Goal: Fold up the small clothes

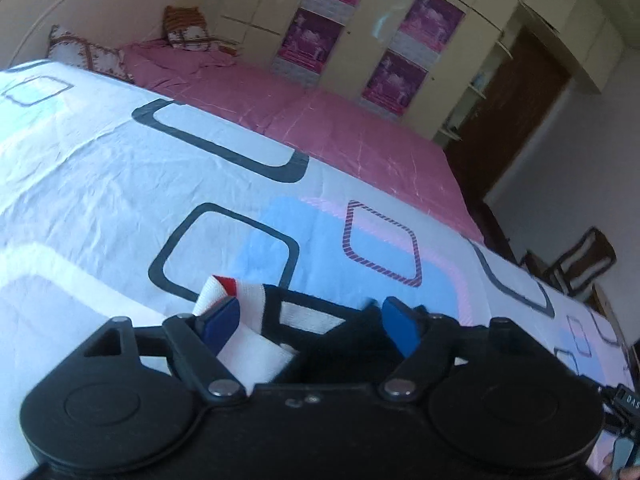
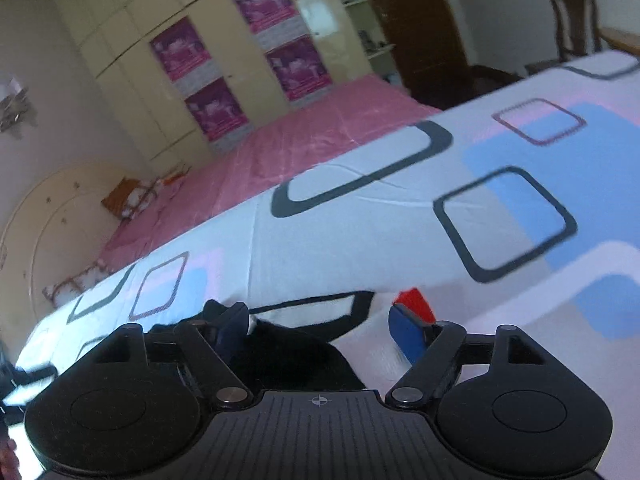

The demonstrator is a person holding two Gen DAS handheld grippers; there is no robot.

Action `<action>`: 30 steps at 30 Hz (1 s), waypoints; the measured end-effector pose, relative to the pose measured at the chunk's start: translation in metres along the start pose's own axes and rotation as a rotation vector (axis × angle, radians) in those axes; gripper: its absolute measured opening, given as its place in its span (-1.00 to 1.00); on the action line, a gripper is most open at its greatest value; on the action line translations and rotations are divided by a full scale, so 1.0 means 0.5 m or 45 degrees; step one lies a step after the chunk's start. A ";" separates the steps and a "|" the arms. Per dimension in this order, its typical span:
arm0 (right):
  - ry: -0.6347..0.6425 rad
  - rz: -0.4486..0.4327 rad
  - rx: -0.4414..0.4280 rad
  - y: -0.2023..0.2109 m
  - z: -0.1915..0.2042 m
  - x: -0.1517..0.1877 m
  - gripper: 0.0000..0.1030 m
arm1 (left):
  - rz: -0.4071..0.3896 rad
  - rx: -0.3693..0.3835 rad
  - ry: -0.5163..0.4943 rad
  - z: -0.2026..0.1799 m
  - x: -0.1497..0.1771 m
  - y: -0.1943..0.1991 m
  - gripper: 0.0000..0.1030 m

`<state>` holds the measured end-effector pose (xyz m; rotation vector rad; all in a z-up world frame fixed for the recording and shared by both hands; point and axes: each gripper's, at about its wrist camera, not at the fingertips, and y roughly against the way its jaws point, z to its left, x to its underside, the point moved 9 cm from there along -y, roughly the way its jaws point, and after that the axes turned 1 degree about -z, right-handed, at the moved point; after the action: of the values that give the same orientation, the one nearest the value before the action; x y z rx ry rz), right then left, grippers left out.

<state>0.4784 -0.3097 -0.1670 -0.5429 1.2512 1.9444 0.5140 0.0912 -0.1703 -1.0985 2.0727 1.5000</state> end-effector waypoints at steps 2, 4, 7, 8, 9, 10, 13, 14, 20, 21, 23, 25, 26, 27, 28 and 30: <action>0.061 0.019 -0.002 -0.003 0.008 0.007 0.48 | 0.026 0.000 -0.042 0.000 0.008 -0.004 0.44; 0.109 0.050 0.001 -0.016 0.015 0.019 0.48 | 0.082 -0.020 -0.116 -0.009 0.030 -0.022 0.44; 0.153 0.094 0.005 -0.038 0.022 0.036 0.48 | 0.167 -0.059 -0.210 -0.015 0.068 -0.054 0.31; 0.170 0.105 0.007 -0.044 0.024 0.041 0.47 | 0.160 -0.075 -0.252 -0.016 0.076 -0.059 0.30; 0.187 0.117 0.010 -0.052 0.026 0.046 0.47 | 0.146 -0.088 -0.294 -0.018 0.081 -0.062 0.24; 0.203 0.128 0.013 -0.060 0.027 0.051 0.45 | 0.136 -0.104 -0.338 -0.022 0.085 -0.064 0.18; 0.253 0.157 0.025 -0.076 0.027 0.059 0.00 | 0.126 -0.130 -0.401 -0.025 0.090 -0.068 -0.05; 0.273 0.158 0.029 -0.078 0.029 0.060 -0.01 | 0.124 -0.134 -0.413 -0.026 0.091 -0.067 -0.14; 0.423 0.177 0.062 -0.085 0.044 0.074 -0.77 | 0.098 -0.110 -0.526 -0.050 0.093 -0.063 -0.87; 0.438 0.178 0.060 -0.086 0.046 0.075 -0.78 | 0.089 -0.101 -0.534 -0.055 0.095 -0.061 -0.87; 0.454 0.172 0.043 -0.084 0.051 0.074 -0.93 | 0.053 -0.090 -0.550 -0.063 0.093 -0.052 -0.88; 0.463 0.112 0.052 -0.075 0.056 0.064 -0.93 | -0.003 -0.093 -0.554 -0.068 0.082 -0.041 -0.88; 0.454 0.079 0.052 -0.069 0.057 0.055 -0.93 | -0.030 -0.096 -0.548 -0.069 0.074 -0.036 -0.89; 0.439 0.049 0.050 -0.063 0.059 0.046 -0.93 | -0.053 -0.100 -0.538 -0.068 0.066 -0.033 -0.89; 0.418 0.014 0.048 -0.057 0.060 0.034 -0.93 | -0.083 -0.111 -0.524 -0.064 0.056 -0.029 -0.89; 0.395 -0.033 0.046 -0.049 0.061 0.017 -0.93 | -0.128 -0.137 -0.487 -0.055 0.042 -0.025 -0.89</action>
<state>0.4932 -0.2732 -0.1741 -0.8626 1.4581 1.8609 0.5141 0.0563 -0.1821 -0.8560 1.6725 1.6382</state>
